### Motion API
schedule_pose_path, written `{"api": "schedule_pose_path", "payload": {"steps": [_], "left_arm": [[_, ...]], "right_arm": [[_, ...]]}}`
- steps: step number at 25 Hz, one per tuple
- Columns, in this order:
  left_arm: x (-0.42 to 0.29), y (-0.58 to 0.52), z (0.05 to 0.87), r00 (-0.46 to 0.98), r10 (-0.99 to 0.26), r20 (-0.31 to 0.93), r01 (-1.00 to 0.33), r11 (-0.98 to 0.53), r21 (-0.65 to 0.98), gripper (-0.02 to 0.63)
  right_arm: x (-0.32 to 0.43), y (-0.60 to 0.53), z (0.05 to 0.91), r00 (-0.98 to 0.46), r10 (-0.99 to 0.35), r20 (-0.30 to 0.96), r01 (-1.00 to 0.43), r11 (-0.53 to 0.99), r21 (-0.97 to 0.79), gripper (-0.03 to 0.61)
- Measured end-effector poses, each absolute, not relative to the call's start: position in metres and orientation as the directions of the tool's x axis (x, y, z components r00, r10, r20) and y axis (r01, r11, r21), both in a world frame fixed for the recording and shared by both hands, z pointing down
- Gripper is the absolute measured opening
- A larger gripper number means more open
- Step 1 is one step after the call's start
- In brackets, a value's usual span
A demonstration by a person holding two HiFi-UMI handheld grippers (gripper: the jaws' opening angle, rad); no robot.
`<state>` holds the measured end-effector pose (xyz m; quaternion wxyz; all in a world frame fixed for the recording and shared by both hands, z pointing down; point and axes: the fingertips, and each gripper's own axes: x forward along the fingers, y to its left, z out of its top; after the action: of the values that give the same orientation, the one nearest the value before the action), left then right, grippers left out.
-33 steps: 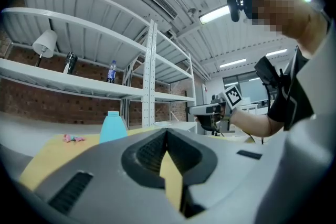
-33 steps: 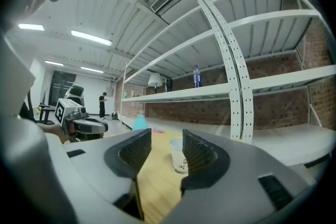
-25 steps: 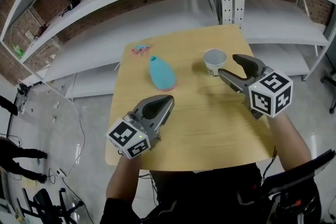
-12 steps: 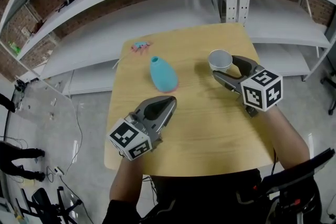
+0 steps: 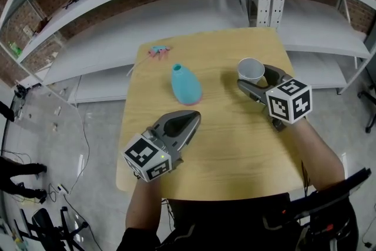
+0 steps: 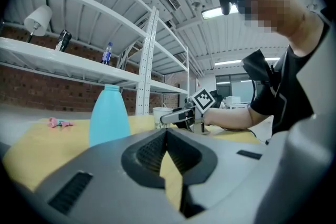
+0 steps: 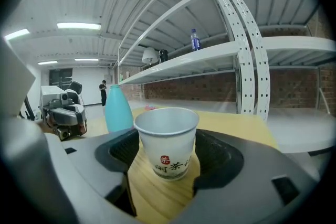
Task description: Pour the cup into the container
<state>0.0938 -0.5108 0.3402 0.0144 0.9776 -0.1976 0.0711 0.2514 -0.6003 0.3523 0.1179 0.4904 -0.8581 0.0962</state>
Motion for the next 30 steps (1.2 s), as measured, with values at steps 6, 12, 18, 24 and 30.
{"api": "schedule_pose_path", "payload": {"steps": [6, 12, 18, 24, 30], "left_arm": [[0.093, -0.51, 0.339, 0.909, -0.391, 0.144, -0.395, -0.919, 0.0, 0.002], [0.093, -0.511, 0.34, 0.906, -0.397, 0.143, -0.402, -0.916, 0.006, 0.002], [0.095, -0.512, 0.34, 0.91, -0.39, 0.142, -0.394, -0.919, -0.001, 0.002], [0.096, -0.511, 0.342, 0.909, -0.391, 0.143, -0.395, -0.919, -0.001, 0.002], [0.097, -0.51, 0.342, 0.91, -0.389, 0.145, -0.394, -0.919, 0.003, 0.002]], "right_arm": [[0.249, -0.6, 0.351, -0.495, -0.819, 0.292, -0.864, 0.501, -0.058, 0.316], [0.25, -0.6, 0.352, -0.493, -0.82, 0.292, -0.864, 0.499, -0.058, 0.316], [0.248, -0.595, 0.342, -0.49, -0.82, 0.297, -0.857, 0.515, 0.008, 0.314], [0.235, -0.578, 0.29, -0.469, -0.838, 0.28, -0.82, 0.53, 0.215, 0.313], [0.211, -0.57, 0.256, -0.443, -0.844, 0.302, -0.746, 0.534, 0.397, 0.313]]}}
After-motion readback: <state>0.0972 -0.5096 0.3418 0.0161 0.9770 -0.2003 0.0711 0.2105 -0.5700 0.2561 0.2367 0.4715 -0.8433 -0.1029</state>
